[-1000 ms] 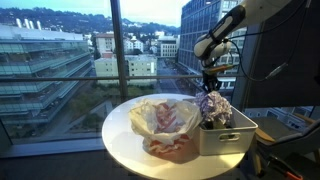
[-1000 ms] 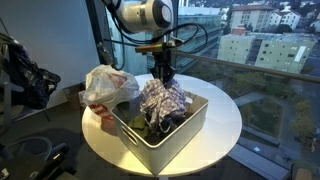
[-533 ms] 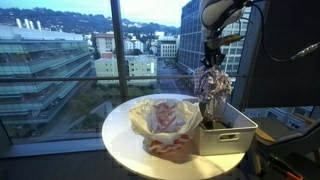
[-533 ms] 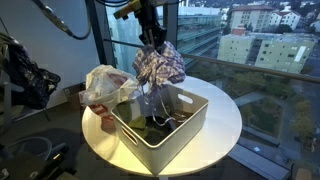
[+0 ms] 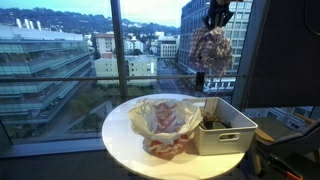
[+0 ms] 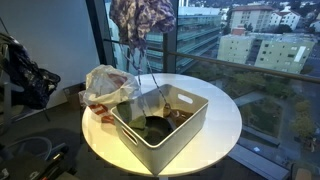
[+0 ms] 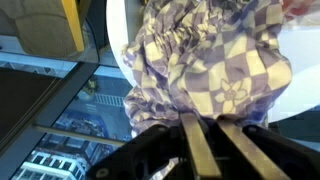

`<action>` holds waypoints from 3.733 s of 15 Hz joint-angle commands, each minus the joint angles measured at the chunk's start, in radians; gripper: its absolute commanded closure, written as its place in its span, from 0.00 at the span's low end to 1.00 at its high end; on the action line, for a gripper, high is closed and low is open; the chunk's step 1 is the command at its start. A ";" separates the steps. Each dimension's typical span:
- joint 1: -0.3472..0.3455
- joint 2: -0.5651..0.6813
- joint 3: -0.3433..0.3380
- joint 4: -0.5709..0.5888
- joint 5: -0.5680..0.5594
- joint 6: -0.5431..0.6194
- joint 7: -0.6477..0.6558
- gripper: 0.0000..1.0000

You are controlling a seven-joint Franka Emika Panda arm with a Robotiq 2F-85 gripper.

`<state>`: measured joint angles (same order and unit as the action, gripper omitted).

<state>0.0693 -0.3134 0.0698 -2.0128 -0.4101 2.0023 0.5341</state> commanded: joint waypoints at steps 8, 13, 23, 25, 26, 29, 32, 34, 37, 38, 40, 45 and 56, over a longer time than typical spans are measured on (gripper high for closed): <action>-0.005 -0.006 0.219 0.030 -0.034 0.134 0.074 0.98; 0.022 0.090 0.268 0.027 -0.027 0.210 0.089 0.98; 0.067 0.132 0.229 -0.167 -0.023 0.364 0.050 0.97; 0.060 0.123 0.216 -0.225 -0.025 0.390 0.040 0.97; 0.055 0.124 0.211 -0.254 -0.036 0.412 0.041 0.97; 0.048 0.150 0.194 -0.322 -0.051 0.471 0.015 0.98; 0.046 0.198 0.196 -0.348 -0.111 0.486 0.016 0.98; 0.052 0.243 0.200 -0.336 -0.171 0.475 0.027 0.98; 0.073 0.323 0.195 -0.294 -0.263 0.454 0.040 0.97; 0.083 0.346 0.190 -0.286 -0.277 0.451 0.034 0.97; 0.104 0.393 0.184 -0.267 -0.278 0.441 0.021 0.96; 0.161 0.453 0.182 -0.261 -0.203 0.459 -0.079 0.93; 0.210 0.613 0.087 -0.189 -0.262 0.567 -0.093 0.93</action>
<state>0.2429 0.2383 0.2034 -2.2660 -0.6242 2.5189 0.4140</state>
